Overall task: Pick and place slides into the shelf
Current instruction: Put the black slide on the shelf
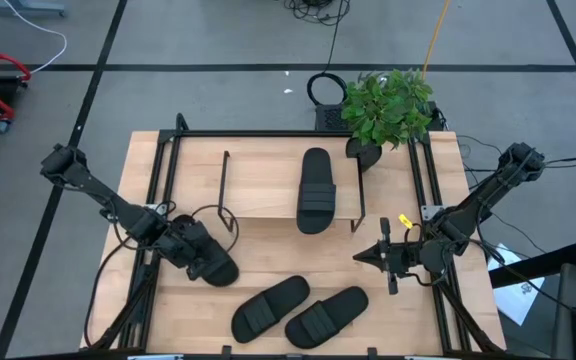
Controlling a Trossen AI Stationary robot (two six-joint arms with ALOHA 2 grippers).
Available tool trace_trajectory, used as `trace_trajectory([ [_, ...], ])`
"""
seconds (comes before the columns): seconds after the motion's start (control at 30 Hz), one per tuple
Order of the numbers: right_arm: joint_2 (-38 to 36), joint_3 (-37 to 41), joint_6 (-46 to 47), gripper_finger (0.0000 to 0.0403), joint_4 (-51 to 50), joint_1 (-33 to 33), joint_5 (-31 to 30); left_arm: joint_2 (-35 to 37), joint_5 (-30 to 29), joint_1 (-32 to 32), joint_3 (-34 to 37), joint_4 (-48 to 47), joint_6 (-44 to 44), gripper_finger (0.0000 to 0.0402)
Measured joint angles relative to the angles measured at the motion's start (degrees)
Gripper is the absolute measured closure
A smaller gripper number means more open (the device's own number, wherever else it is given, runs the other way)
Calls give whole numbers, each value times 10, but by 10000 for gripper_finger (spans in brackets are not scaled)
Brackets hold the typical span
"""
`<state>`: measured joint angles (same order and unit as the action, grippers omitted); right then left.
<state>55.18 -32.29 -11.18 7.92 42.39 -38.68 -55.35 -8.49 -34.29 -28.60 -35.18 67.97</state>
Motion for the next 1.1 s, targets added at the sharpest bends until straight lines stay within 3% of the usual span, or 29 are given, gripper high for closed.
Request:
trace_trajectory([
  [0.23, 0, 0, 0, 403, 0, 0, 0, 8, 8, 0, -3, -6, -35, 395],
  [0.37, 0, 0, 0, 403, 0, 0, 0, 14, 7, -4, -55, -70, -53, 396],
  [0.77, 0, 0, -1, 403, 0, 0, 0, -49, -33, -18, -351, -393, -126, 398],
  [0.93, 0, 0, -4, 403, 0, 0, 0, -114, -40, -4, -498, -465, -240, 398],
  [1.1, 0, 0, -6, 403, 7, 0, 0, -168, -110, 40, -633, -494, -402, 398],
])
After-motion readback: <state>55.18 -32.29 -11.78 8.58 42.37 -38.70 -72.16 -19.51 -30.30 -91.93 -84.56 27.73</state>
